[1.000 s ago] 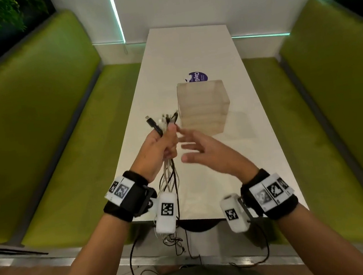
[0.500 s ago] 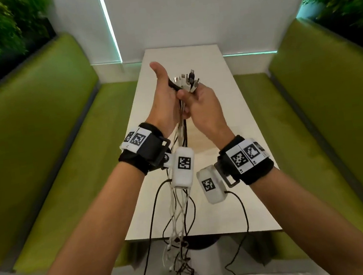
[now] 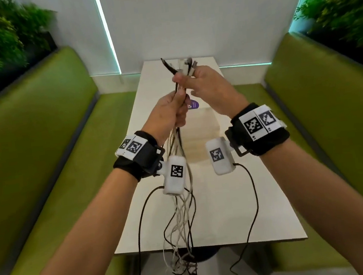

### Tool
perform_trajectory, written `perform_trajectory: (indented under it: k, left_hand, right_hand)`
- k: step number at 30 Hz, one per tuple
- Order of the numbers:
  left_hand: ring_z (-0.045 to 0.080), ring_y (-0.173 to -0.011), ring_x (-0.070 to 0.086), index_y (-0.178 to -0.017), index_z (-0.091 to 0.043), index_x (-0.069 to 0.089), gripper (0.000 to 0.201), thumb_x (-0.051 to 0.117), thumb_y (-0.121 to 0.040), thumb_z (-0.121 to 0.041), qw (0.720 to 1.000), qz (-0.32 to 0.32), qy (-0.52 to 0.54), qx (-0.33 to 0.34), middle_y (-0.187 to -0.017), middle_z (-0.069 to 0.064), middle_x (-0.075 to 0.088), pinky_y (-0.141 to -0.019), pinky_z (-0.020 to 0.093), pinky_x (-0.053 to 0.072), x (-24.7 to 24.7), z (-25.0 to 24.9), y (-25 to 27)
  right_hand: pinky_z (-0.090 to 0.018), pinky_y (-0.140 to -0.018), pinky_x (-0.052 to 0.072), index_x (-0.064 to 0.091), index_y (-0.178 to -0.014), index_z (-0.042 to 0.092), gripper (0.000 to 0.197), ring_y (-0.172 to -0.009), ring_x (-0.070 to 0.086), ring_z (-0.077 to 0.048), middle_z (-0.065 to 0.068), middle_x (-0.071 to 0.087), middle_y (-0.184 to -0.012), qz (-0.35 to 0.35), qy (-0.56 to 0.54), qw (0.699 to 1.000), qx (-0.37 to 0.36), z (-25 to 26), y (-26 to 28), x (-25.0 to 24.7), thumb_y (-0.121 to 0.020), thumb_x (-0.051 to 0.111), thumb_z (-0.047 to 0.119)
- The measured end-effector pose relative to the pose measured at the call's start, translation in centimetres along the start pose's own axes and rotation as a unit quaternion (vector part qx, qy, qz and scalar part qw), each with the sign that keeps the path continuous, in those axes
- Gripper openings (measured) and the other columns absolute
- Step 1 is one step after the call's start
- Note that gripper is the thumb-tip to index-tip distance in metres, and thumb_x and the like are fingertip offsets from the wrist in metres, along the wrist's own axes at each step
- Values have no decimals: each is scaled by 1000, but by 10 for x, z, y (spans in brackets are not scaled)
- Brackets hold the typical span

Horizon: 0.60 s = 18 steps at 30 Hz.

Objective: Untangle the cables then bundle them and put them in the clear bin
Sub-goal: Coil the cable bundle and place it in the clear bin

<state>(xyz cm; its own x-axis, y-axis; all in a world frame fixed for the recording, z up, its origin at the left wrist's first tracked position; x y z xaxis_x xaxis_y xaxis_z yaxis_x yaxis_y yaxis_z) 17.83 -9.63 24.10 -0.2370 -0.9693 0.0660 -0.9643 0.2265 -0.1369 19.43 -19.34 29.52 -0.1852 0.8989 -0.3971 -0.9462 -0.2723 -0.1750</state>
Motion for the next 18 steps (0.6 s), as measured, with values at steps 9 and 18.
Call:
perform_trajectory:
  k: [9, 18]
  left_hand:
    - [7, -44, 23, -75, -11, 50, 36, 39, -102, -31, 976, 83, -198, -43, -47, -15, 33, -42, 19, 21, -15, 3, 4]
    - [8, -47, 19, -75, -12, 56, 36, 41, -102, -30, 975, 122, -172, -69, -52, -9, 27, -43, 17, 20, -26, 10, 22]
  right_hand:
    - [-69, -110, -4, 37, -143, 29, 80, -145, -16, -36, -8, -9, -160, 93, 617, 762, -173, 23, 14, 19, -74, 76, 33]
    - [-73, -102, -9, 64, -113, 32, 45, -144, -15, -41, -8, -3, -161, 130, 728, 650, -173, -6, 16, 32, -94, 34, 58]
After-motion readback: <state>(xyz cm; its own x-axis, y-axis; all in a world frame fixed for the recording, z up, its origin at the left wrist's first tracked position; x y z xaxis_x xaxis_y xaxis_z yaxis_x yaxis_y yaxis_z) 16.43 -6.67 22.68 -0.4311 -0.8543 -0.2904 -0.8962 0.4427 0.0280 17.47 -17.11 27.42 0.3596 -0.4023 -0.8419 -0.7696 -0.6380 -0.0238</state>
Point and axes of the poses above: each hand's wrist, its own y-axis away from the middle knuckle, its own x-axis out of the palm, z = x × y, the point moved 6 cm from there along -y, towards the middle knuckle
